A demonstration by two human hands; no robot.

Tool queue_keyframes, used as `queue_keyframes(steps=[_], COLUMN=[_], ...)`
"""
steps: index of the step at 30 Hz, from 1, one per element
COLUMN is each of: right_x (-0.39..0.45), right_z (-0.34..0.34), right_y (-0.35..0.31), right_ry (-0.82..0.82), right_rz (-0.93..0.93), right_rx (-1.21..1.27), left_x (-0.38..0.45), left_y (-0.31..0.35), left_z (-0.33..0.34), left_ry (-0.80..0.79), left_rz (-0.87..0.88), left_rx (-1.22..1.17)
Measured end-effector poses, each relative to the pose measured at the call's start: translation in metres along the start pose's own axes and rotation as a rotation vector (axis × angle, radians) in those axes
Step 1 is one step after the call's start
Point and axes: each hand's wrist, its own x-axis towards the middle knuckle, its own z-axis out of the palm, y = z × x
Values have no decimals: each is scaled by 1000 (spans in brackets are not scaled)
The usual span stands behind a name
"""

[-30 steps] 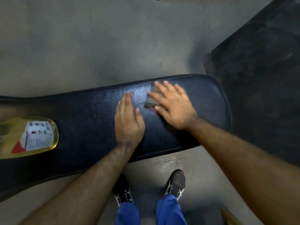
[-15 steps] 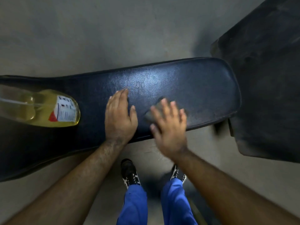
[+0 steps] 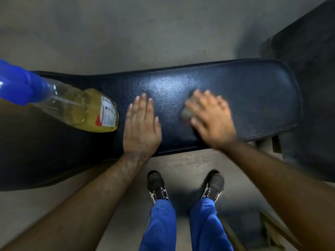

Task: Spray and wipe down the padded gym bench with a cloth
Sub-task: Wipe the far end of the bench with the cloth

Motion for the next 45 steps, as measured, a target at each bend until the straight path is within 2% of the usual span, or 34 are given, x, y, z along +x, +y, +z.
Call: queue_keyframes(steps=[1, 2, 3, 6, 7, 8, 10, 11, 12, 13, 15, 16, 19, 20, 22, 24, 25, 28, 29, 31, 33, 34, 37, 38, 40, 42, 43, 44, 45], right_x=[17, 30, 39, 41, 47, 59, 94, 105, 110, 111, 116, 127, 143, 133, 99, 77, 79, 68, 55, 27, 17, 17, -1, -13, -44, -54, -49, -42, -36], right_z=[-1, 1, 2, -7, -14, -16, -13, -7, -2, 1, -1, -5, -3, 0, 2, -6, -8, 1, 7, 11, 5, 1, 12, 19, 30, 25, 21, 19, 19], right_y=[-3, -16, -34, -35, -19, -5, -7, -25, -45, -55, -44, -31, -33, -47, -56, -24, -9, -23, -46, -68, -45, -33, -50, -73, -104, -82, -69, -62, -63], right_ry=[39, 62, 41, -127, -136, -107, -32, -14, -16, -28, -102, -108, -58, -45, -44, -106, -84, 44, 48, 6, -51, -31, 119, 125, 79, 20, 26, 49, 78], right_rz=[263, 431, 424, -69, -140, -94, 233, 305, 224, 56, -236, -250, 70, 98, -124, -324, -263, 214, 218, -35, -233, -177, 354, 375, 79, -205, -219, -123, 65], right_rx=[43, 63, 49, 51, 24, -2, 31, 41, 34, 41, 67, 76, 58, 52, 48, 26, 19, 26, 24, 27, 28, 20, 37, 35, 17, -29, -53, -63, -43], left_x=[-1, -1, -1, -1, -2, -2, 0, 0, 0, -1, -2, -1, -1, -1, -2, -4, -3, -1, -2, -3, -2, -2, -2, -7, -25, -49, -59, -67, -74], left_y=[1, 2, 2, 3, 4, 6, 5, 4, 4, 4, 5, 4, 3, 4, 3, 3, 2, 2, 2, 1, 1, 1, 1, 0, -3, -7, -10, -14, -18], left_z=[3, 6, 7, 4, 4, 5, 8, 8, 8, 8, 8, 8, 8, 7, 6, 7, 7, 8, 8, 7, 7, 5, -3, -5, -12, -19, -23, -26, -27], left_ry=[9, 19, 27, 48, 50, 55, 77, 83, 82, 80, 75, 76, 94, 86, 78, 80, 86, 79, 70, 57, 42, 27, -16, -19, -22, -43, -54, -59, -55], left_rz=[-4, -10, -23, -75, -84, -86, -99, -113, -121, -121, -115, -111, -106, -107, -108, -102, -102, -101, -101, -97, -97, -96, -65, -49, -18, 19, 33, 39, 36], left_rx=[16, 22, 26, 43, 50, 55, 72, 80, 83, 88, 92, 88, 79, 69, 47, 41, 37, 37, 33, 27, 32, 29, -10, -25, -52, -87, -95, -99, -104])
